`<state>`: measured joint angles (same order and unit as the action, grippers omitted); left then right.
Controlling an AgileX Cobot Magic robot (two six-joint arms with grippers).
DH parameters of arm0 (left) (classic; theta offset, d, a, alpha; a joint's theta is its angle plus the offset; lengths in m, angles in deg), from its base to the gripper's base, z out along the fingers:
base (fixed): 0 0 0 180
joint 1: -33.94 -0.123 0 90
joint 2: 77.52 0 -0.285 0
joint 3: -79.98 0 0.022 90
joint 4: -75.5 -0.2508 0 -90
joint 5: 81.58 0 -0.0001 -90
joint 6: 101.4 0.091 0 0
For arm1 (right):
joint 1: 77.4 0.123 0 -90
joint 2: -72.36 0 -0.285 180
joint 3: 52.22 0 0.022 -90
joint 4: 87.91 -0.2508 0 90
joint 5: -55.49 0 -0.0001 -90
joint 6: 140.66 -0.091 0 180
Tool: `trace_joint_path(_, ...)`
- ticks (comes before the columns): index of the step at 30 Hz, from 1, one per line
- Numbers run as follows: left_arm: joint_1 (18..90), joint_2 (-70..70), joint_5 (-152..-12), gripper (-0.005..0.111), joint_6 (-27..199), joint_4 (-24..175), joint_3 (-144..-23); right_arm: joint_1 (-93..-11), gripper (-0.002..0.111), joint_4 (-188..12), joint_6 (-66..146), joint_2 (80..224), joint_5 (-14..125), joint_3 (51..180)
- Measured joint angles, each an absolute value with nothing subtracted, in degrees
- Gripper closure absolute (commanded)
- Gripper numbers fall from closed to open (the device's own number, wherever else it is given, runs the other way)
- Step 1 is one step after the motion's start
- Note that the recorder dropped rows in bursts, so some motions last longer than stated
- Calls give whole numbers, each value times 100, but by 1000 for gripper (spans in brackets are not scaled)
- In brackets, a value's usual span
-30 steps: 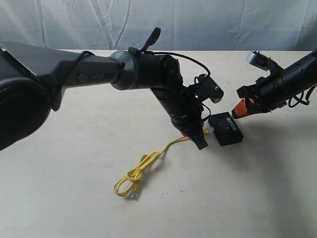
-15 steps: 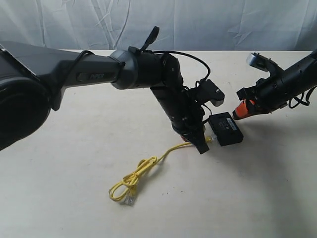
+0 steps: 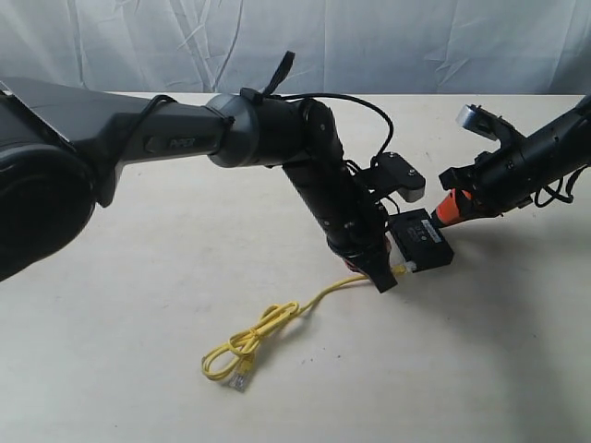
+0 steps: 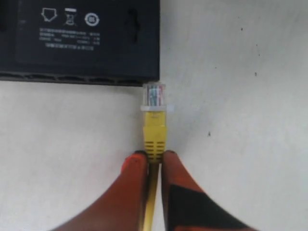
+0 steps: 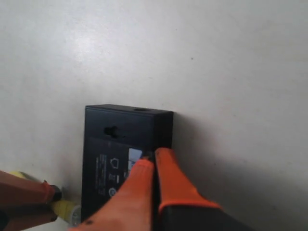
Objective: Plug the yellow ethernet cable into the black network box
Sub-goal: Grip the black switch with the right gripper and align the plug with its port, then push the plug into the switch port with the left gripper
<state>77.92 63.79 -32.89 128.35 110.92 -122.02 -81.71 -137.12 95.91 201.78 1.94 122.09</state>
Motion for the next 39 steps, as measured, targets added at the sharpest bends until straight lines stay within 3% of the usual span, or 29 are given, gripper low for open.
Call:
trace_joint_path(4,7792,6379,-3289,107,12846,11116,-12202,-8171,103,-13712,9591,20178,194,12209)
trace_joint_path(10,7792,6379,-3321,107,12855,11262,-12202,-8171,70,-13722,9591,20178,194,12209)
trace_joint_path(18,7792,6379,-3287,107,12674,11125,-12202,-8171,69,-13722,9591,20178,194,12209)
trace_joint_path(26,7678,6193,-3331,107,11520,9436,-12202,-8171,69,-13722,9591,20178,170,12209)
trace_joint_path(39,7641,6316,-3785,107,12113,10062,-12202,-8171,69,-13733,9591,20307,-3,12209)
